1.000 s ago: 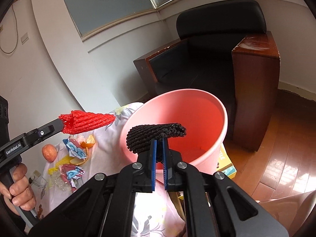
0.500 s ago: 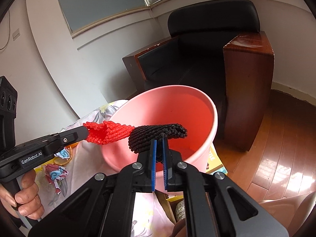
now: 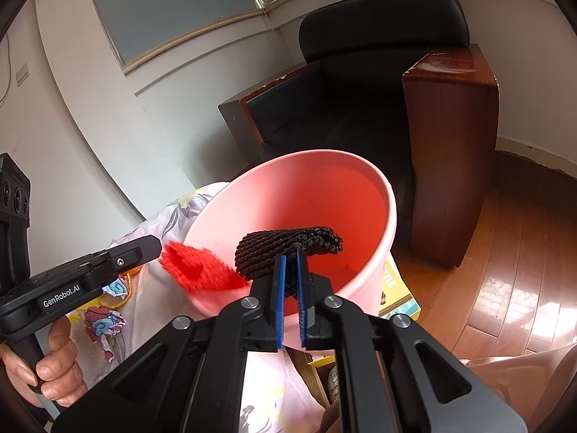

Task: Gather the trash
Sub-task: 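Carry both items to the pink bucket while the left tool releases the red net inside, then open the right tool to drop the black foam sleeve into the bucket, then grasp the white plastic bag with the right tool while the left tool grasps the patterned wrapper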

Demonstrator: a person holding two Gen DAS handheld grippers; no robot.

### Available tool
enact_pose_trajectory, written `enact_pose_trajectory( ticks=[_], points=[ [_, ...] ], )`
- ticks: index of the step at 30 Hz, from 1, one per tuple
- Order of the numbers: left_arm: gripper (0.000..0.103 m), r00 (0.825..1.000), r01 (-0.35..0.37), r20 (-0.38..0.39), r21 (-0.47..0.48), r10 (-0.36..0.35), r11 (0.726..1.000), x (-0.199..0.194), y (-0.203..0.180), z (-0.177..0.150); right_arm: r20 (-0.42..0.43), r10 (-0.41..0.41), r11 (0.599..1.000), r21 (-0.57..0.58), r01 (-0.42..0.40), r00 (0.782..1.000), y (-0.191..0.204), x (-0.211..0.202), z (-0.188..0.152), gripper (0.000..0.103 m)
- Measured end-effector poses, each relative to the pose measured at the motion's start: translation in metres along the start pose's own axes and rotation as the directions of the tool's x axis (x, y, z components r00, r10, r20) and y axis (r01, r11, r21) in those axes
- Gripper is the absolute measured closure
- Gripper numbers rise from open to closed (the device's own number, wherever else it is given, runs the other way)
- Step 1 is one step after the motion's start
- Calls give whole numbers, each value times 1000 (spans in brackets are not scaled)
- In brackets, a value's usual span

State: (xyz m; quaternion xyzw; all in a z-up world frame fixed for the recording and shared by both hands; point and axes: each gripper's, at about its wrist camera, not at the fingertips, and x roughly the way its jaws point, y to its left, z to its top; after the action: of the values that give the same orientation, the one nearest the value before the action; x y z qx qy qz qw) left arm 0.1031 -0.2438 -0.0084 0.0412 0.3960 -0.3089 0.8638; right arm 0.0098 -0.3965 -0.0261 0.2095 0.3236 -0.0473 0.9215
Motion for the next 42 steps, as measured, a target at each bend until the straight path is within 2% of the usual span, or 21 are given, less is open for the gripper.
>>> enact_pose_trajectory(
  ticks=[1,2,4,6,20,29,35,38,42],
  points=[
    [73,1000,-5,5,-1,5,1000,-2,0,-1,-4,2,1000,2,-2,1000,0,1,0,95],
    [72,1000,-10,13,0,10,1000,-4,1,-1,-9,6,1000,4,-6,1000,0,1,0,94],
    [71,1000,-12,21,1,12,1000,-7,2,-2,-10,14,1000,9,-14,1000,0,1,0,81],
    [70,1000,-13,24,-5,13,1000,-10,5,-2,-2,24,1000,13,-24,1000,1,-1,0,75],
    [60,997,-60,49,-62,63,996,-46,29,-14,13,92,994,-67,-91,996,22,-20,-3,74],
    [55,985,-140,79,-150,153,979,-90,67,-30,-59,189,973,-123,-195,980,33,-34,-21,74],
    [52,972,-192,90,-215,215,957,-119,97,-46,-142,261,952,-123,-278,955,44,-32,-37,72],
    [51,969,-208,83,-245,234,947,-129,109,-55,-175,324,930,-118,-347,930,55,-35,-45,59],
    [50,965,-224,75,-272,252,936,-139,125,-69,-240,378,894,-157,-420,894,77,-38,-57,54]
  ],
)
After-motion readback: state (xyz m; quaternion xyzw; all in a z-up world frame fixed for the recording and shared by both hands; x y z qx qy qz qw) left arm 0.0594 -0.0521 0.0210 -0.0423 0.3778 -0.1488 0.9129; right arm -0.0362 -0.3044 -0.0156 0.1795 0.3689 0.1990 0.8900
